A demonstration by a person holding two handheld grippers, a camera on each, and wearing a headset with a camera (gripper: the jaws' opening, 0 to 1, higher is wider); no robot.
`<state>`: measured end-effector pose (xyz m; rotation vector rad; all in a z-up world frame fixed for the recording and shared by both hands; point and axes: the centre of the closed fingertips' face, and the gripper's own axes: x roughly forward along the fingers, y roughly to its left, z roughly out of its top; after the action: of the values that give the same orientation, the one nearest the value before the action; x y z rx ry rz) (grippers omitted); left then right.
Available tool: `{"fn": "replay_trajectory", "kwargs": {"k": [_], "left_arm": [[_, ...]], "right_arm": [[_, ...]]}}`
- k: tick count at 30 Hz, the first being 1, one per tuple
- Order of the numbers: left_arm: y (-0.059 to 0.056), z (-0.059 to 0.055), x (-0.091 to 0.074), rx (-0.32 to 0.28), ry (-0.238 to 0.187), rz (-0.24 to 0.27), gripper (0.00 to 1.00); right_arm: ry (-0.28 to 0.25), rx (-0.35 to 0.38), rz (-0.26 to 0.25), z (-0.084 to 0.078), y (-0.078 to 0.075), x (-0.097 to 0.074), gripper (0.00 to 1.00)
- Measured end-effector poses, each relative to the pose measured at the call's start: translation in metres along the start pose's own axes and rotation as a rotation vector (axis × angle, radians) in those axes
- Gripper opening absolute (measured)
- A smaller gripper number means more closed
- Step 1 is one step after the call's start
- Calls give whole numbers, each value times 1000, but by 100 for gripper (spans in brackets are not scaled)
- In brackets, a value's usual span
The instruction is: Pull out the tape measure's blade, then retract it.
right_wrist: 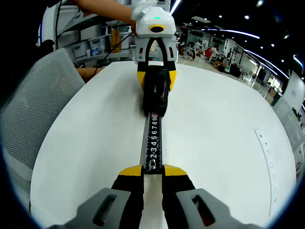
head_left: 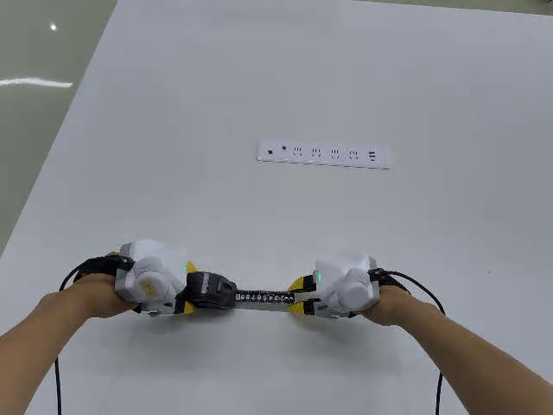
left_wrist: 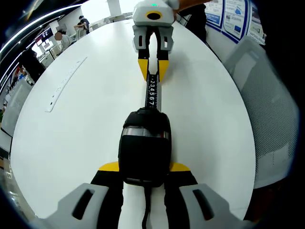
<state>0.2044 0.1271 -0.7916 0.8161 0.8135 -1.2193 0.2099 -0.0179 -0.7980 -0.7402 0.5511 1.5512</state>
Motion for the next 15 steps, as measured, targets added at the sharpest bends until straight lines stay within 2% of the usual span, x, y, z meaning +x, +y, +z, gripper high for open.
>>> {"fn": "replay_trajectory", "kwargs": {"k": [15], "left_arm": [[0,-1,0,1,1,0,28]], "right_arm": [[2,2,-1,-3,0,-3,13]]}}
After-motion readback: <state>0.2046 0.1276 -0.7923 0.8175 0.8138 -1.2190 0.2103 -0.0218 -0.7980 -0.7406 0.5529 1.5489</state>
